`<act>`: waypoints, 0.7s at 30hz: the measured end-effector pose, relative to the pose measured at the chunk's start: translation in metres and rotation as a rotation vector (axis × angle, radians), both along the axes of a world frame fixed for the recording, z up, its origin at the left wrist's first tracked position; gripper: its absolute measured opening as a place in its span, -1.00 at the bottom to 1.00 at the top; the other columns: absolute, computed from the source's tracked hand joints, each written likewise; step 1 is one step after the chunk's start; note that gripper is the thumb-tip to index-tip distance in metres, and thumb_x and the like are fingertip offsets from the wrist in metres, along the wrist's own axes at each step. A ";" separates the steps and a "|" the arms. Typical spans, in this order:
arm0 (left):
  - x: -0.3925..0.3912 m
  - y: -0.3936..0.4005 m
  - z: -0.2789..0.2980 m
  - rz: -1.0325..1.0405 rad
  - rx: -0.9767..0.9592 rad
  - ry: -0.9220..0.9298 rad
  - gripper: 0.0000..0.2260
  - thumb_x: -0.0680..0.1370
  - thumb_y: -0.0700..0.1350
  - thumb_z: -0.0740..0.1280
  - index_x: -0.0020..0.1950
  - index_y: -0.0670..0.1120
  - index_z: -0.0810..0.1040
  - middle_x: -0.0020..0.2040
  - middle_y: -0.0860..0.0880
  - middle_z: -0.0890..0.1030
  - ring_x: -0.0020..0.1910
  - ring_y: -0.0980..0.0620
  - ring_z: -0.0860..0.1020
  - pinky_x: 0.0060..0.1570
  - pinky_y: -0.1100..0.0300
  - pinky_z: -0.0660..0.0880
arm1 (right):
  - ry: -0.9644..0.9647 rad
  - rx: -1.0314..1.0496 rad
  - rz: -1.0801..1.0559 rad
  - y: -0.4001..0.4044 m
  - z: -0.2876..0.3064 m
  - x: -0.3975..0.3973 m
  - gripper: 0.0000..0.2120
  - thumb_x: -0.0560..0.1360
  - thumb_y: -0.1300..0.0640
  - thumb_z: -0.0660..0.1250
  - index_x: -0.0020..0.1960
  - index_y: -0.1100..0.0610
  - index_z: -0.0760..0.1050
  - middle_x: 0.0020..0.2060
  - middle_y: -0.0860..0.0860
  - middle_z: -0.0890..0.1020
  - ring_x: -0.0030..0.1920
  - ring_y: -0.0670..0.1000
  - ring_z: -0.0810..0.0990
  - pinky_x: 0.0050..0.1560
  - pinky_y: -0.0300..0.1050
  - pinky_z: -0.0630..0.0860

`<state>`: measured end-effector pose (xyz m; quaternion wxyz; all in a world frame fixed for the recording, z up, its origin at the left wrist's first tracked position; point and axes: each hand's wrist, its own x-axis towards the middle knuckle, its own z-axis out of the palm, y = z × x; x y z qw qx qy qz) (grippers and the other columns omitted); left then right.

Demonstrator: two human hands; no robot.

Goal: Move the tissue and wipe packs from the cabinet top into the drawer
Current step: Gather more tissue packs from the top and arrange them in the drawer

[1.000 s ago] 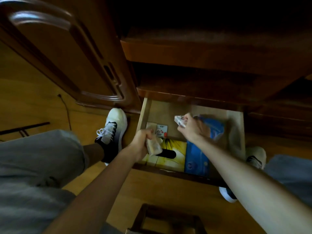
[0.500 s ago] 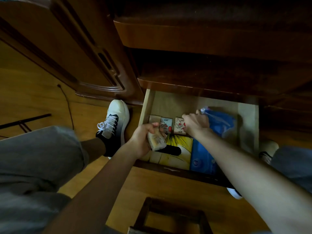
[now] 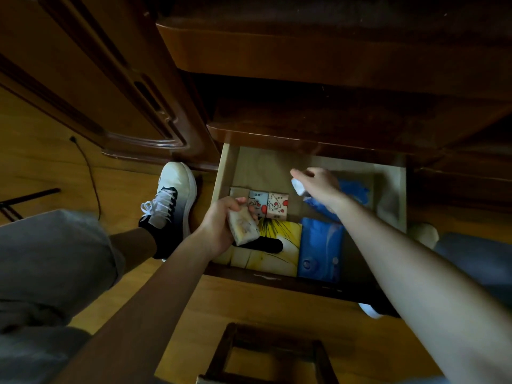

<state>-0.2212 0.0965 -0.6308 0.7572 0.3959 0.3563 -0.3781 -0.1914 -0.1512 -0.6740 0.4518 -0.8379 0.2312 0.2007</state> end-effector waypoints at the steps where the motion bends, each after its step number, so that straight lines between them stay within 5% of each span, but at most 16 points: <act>1: 0.000 0.000 -0.001 -0.003 -0.003 0.001 -0.70 0.32 -0.29 0.26 0.04 -0.15 0.48 -0.10 -0.19 0.59 -0.13 -0.12 0.56 0.08 -0.04 0.53 | 0.051 0.099 -0.062 -0.001 0.002 -0.002 -0.61 0.55 -0.28 0.31 -0.05 0.06 0.59 -0.13 0.03 0.66 -0.10 0.05 0.66 -0.14 -0.06 0.60; 12: 0.002 -0.007 0.009 0.012 0.044 -0.040 -0.65 0.25 -0.32 0.17 0.01 -0.14 0.46 -0.10 -0.16 0.52 -0.10 -0.13 0.51 0.13 -0.09 0.47 | 0.354 0.042 0.583 -0.012 0.019 -0.011 -0.56 0.50 0.04 0.46 0.35 0.02 0.53 0.17 -0.05 0.56 0.13 -0.05 0.53 -0.01 -0.19 0.42; 17: 0.004 -0.003 0.016 0.012 0.005 -0.071 -0.58 0.22 -0.41 0.07 -0.02 -0.10 0.45 -0.07 -0.11 0.47 -0.11 -0.06 0.47 -0.05 0.05 0.46 | 0.303 0.033 0.578 -0.012 0.019 -0.005 -0.47 0.47 0.24 0.46 0.41 0.07 0.48 0.25 0.00 0.55 0.20 0.01 0.54 0.25 0.01 0.52; 21: 0.006 0.000 0.018 -0.093 0.065 -0.164 -0.52 0.34 -0.47 0.14 0.19 -0.13 0.45 0.02 -0.15 0.52 -0.01 -0.11 0.54 -0.05 0.01 0.52 | 0.087 0.129 0.272 0.004 0.011 0.003 -0.35 0.35 0.27 0.58 0.40 0.10 0.49 0.17 0.01 0.60 -0.03 -0.15 0.57 -0.22 -0.32 0.51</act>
